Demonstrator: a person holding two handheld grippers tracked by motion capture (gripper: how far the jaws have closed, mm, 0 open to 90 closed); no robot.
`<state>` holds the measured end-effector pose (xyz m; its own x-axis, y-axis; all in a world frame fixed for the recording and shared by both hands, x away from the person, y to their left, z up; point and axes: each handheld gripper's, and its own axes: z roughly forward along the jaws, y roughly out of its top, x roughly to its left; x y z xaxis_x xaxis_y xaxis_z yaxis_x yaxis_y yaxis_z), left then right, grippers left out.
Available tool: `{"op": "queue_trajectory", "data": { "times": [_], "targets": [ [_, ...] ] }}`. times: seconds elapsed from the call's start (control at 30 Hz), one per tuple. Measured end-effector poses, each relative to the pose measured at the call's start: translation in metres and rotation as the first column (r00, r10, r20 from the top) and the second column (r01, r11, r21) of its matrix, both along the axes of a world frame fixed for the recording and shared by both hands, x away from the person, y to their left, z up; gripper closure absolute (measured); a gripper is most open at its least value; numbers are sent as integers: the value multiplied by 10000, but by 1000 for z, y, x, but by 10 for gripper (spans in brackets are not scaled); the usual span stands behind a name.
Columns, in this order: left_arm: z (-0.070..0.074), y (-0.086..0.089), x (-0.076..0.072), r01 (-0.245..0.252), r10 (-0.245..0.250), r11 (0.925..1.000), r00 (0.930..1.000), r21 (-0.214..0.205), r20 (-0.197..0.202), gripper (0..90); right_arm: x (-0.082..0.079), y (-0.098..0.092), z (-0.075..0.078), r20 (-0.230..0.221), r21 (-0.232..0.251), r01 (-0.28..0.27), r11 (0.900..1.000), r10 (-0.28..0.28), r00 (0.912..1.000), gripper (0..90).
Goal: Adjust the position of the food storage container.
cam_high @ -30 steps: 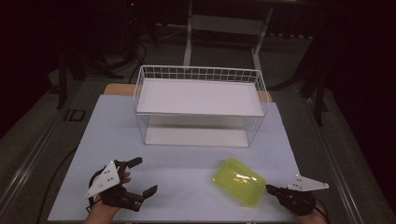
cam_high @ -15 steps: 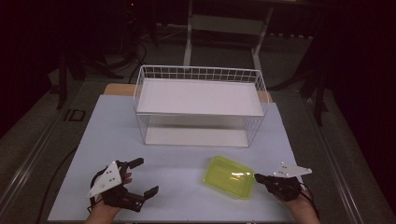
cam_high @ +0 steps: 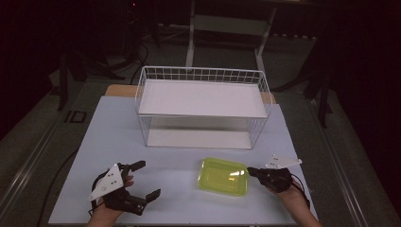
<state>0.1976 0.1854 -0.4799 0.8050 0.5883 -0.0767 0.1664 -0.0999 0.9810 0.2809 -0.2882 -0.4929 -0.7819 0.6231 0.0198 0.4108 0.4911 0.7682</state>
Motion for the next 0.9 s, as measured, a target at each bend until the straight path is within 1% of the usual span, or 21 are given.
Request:
{"op": "queue_trajectory", "data": {
  "times": [0.13,0.17,0.2,0.37,0.5,0.6,0.73,0.9],
  "targets": [
    [0,0,1,-18,18,10000,10000,3,-14,1,-6,-5,1,7,16,34,10000,-34,10000,900],
    [0,0,1,-7,7,10000,10000,2,-16,1,-8,-7,1,7,-41,82,10000,-82,10000,900],
    [0,0,1,8,-8,10000,10000,2,-22,0,-9,-8,1,-48,-26,114,9999,-114,9999,900],
    [-1,-1,1,47,-47,10000,10000,62,-38,1,-12,-8,-5,-158,-107,18,9999,-19,9999,900],
    [-1,-2,1,45,-44,10000,10000,61,-47,0,-9,-1,-8,-194,-82,-84,9999,82,9998,900],
    [-1,-2,1,44,-44,9999,10000,92,-39,1,-5,5,-7,-95,-204,-152,9997,150,9998,900],
    [-2,-2,1,89,-88,9999,9999,134,-57,0,1,16,-7,-150,-212,-235,9995,232,9996,900],
    [-2,-3,1,120,-118,9998,9999,160,-82,1,7,27,-5,-36,-345,-441,9984,440,9990,900]
  ]
}}
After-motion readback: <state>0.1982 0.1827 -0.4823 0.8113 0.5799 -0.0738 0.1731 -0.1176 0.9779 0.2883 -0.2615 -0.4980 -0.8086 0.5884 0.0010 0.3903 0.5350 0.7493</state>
